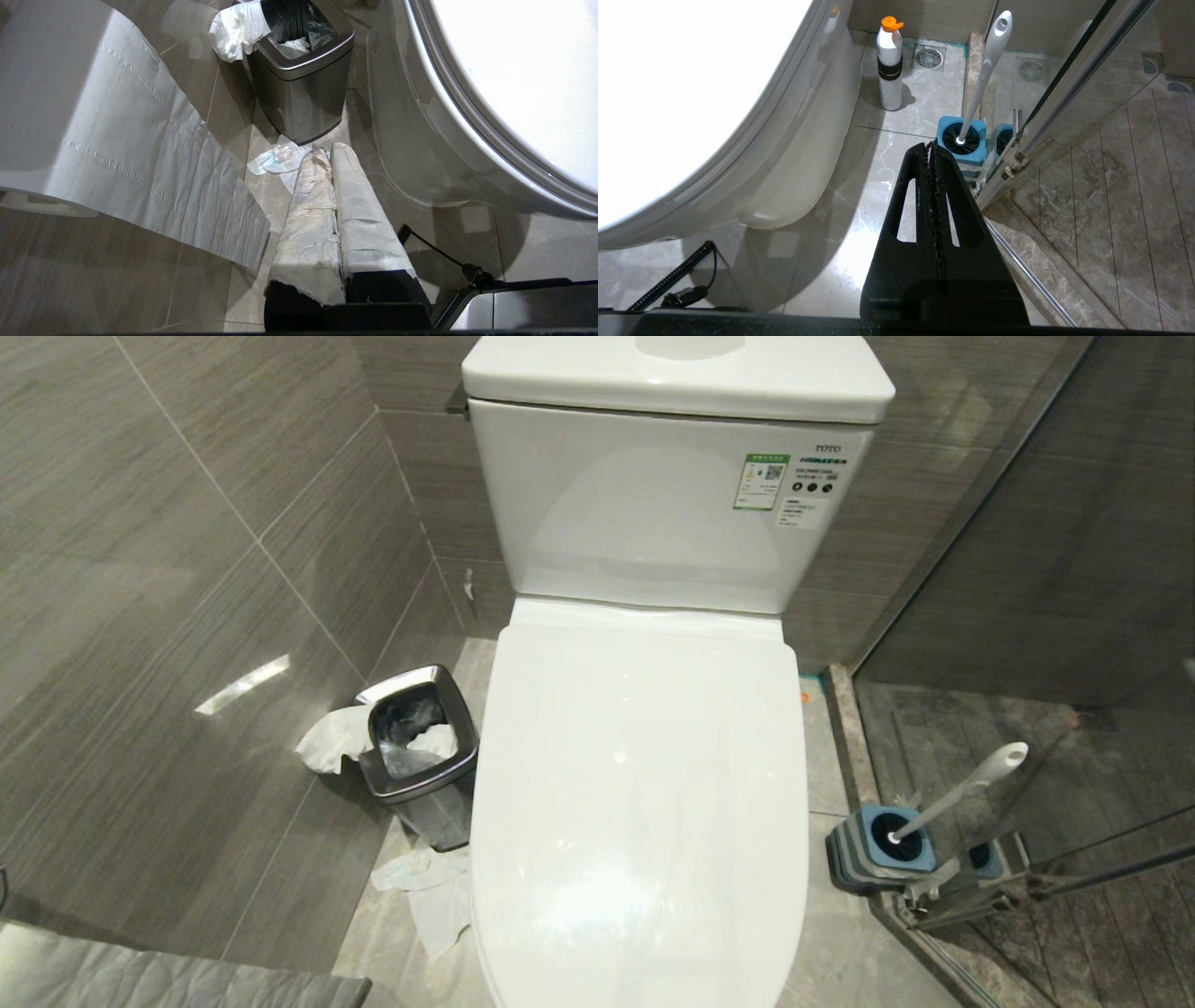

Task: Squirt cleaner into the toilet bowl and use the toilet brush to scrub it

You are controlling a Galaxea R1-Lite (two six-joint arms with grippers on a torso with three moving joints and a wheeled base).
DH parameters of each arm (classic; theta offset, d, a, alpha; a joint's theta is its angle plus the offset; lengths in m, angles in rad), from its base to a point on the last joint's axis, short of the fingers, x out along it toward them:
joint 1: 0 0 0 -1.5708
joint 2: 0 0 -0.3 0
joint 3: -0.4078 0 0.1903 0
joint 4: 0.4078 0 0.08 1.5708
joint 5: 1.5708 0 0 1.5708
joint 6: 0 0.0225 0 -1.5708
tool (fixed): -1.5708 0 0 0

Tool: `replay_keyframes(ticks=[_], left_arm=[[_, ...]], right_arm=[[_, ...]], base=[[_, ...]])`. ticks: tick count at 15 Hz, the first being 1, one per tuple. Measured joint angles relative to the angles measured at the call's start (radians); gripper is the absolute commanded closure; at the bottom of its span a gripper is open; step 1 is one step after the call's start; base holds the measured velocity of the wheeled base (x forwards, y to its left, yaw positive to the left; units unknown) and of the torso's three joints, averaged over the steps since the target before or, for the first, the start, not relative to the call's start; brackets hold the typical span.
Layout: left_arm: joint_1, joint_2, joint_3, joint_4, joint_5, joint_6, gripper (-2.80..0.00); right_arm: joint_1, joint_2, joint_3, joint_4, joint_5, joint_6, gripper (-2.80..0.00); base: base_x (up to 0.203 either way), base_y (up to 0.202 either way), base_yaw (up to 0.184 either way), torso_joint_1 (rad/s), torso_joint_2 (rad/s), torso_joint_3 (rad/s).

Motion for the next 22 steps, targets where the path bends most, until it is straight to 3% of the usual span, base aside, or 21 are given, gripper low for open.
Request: replay_keyframes(ticks=[22], left_arm=[[0.000,0.000,0.000,0.000,0.003,0.000,0.00]], right_arm=[[0.000,0.000,0.000,0.000,-0.006,0.010,0.00]], base=[[0.000,0.000,0.000,0.000,0.00,0.000]])
